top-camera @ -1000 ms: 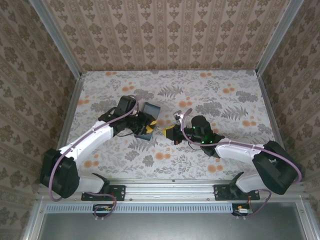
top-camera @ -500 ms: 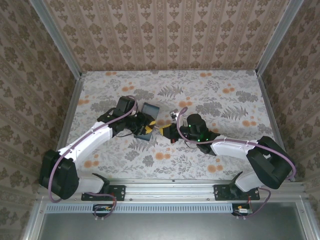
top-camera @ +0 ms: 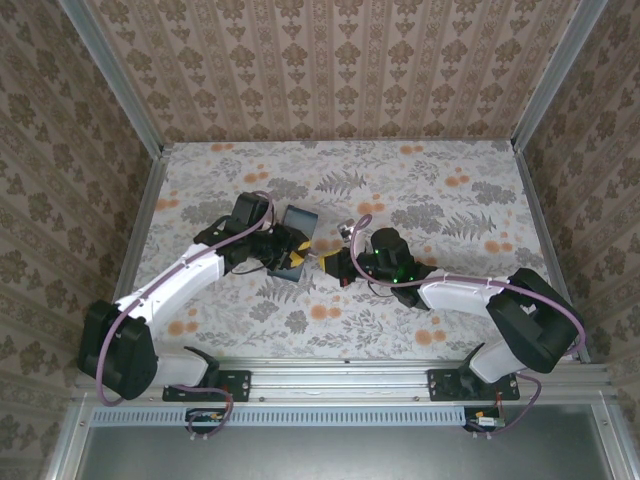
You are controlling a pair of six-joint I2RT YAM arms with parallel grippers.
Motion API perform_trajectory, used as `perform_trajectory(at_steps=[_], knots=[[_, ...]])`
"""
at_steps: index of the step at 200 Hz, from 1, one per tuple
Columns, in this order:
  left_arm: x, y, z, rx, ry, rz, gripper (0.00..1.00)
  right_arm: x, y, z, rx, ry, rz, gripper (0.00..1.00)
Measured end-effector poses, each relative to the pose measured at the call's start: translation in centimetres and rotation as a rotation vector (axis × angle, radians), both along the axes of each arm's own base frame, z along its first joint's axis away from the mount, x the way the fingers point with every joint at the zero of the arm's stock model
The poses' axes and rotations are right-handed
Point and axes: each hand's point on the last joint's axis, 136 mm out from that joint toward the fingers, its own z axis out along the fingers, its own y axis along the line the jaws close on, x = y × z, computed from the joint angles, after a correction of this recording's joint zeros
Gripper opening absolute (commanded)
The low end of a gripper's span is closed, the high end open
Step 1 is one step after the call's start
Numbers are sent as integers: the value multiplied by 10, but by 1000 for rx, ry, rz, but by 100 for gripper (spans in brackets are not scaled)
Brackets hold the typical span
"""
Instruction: Unlock a padlock with a key
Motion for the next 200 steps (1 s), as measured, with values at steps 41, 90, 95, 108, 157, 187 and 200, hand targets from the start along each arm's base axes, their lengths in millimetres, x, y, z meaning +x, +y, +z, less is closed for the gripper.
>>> perform_trajectory(at_steps=[41,90,95,108,157,187,200], knots=[[-1,1,0,-1,-3,1,11,1,-2,8,10,-19,-12,0],[-1,1,0,-1,-2,0,11,2,-3,10,10,-22,-17,0],[-1,1,0,-1,-2,0,11,2,-3,10,10,-22,-17,0],[-2,1,0,-1,-2,1,11,1,-2,10,10,-22,-16,0],[-2,3,0,0,-5,6,11,0,-1,9,9,-22,-12,0],[1,8,0,2,-9,23,10,-3,0,7,0,-15,-3,0],[1,9,0,4,-9,27,10,-5,1,6,-1,-13,1,0]])
